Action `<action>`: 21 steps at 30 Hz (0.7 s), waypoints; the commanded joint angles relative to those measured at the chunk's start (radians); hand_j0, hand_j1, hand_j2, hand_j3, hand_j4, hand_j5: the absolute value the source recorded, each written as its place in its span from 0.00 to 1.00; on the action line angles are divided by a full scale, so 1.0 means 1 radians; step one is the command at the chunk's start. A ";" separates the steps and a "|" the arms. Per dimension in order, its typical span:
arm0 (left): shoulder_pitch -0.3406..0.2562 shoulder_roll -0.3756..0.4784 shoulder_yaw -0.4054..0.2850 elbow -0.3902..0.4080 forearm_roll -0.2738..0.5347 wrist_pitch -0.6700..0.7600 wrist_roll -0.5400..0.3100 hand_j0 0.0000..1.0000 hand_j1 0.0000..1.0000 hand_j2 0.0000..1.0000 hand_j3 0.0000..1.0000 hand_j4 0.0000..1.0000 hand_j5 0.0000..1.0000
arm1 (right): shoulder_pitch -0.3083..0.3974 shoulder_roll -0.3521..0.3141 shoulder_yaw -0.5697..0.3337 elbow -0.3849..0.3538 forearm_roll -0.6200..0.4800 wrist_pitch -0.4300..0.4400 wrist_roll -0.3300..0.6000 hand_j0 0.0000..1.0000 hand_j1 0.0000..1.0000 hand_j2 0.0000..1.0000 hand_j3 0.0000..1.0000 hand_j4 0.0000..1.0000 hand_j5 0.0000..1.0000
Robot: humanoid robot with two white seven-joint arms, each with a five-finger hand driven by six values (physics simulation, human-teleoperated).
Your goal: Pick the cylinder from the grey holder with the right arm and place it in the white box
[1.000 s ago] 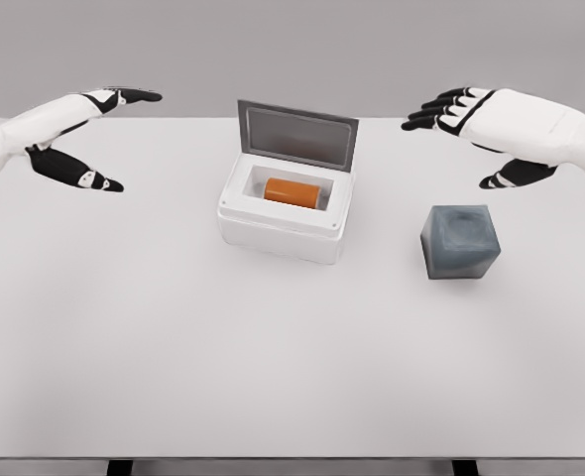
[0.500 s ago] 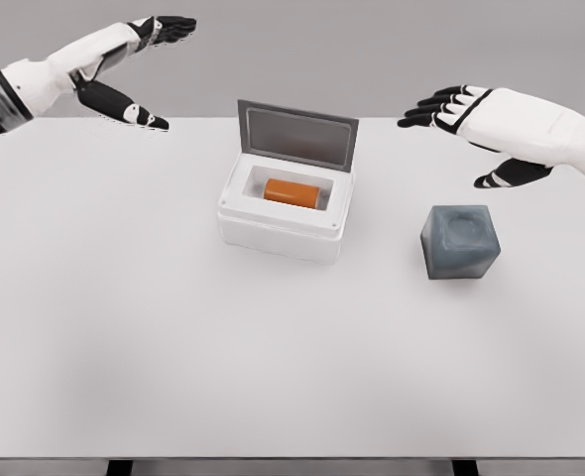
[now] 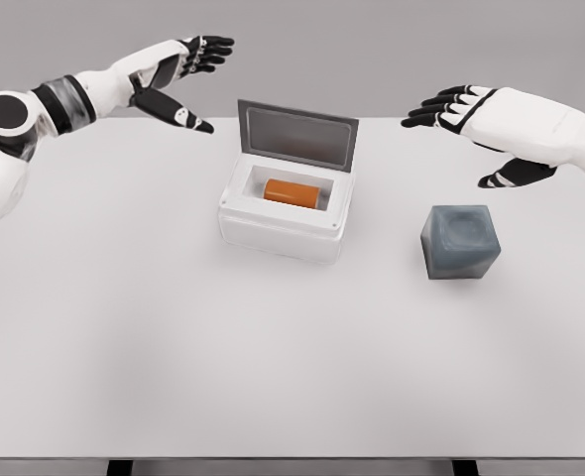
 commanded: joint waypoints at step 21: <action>0.012 -0.033 -0.079 -0.030 0.003 -0.021 0.000 1.00 1.00 1.00 1.00 1.00 1.00 | -0.002 -0.004 0.000 0.000 -0.005 0.004 -0.001 1.00 1.00 1.00 1.00 1.00 1.00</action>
